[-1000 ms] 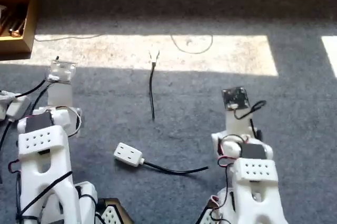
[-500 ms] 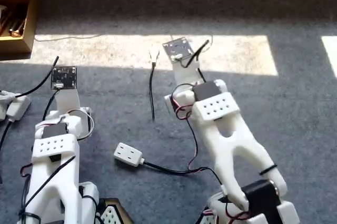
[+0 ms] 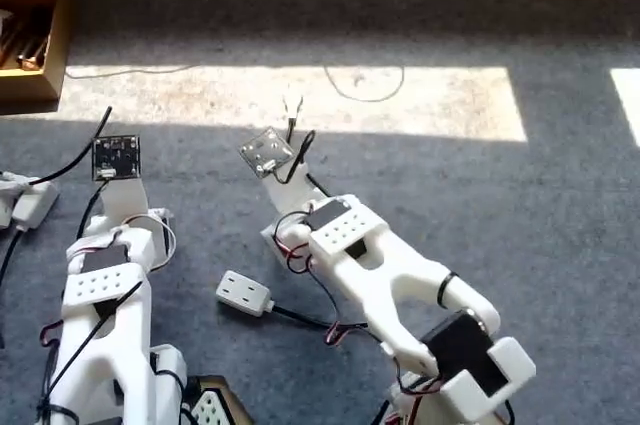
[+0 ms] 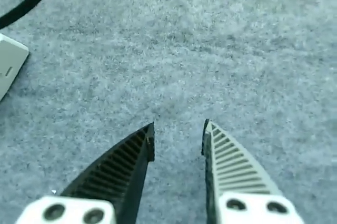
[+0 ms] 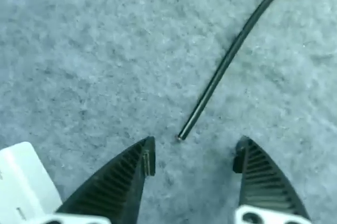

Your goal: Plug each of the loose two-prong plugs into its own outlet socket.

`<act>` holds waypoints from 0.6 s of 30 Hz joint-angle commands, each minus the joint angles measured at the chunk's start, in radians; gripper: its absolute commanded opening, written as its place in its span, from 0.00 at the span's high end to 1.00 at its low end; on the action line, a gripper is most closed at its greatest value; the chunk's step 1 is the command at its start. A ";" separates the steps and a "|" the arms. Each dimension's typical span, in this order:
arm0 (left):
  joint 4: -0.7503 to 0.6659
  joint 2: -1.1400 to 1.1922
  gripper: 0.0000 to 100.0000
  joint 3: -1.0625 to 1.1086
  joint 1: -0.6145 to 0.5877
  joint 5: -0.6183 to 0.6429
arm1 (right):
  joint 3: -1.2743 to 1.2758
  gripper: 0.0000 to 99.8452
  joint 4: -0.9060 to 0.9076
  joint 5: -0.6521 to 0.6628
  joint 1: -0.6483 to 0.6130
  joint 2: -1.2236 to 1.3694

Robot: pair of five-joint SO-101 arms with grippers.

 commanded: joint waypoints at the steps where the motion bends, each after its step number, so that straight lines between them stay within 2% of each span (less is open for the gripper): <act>1: -0.015 -0.004 0.84 -0.001 0.012 -0.032 | -0.061 0.74 -0.059 0.020 0.030 0.073; 4: -0.015 -0.004 0.84 -0.001 0.012 -0.035 | -0.065 0.74 -0.119 0.020 0.045 0.176; 8: -0.015 -0.002 0.84 0.004 0.045 -0.037 | -0.137 0.75 -0.054 0.020 0.050 0.189; 14: -0.015 -0.004 0.84 0.018 0.065 -0.038 | -0.160 0.99 -0.041 0.017 0.062 0.185; 18: -0.015 -0.004 0.84 0.019 0.065 -0.038 | -0.160 0.98 -0.042 0.020 0.071 0.185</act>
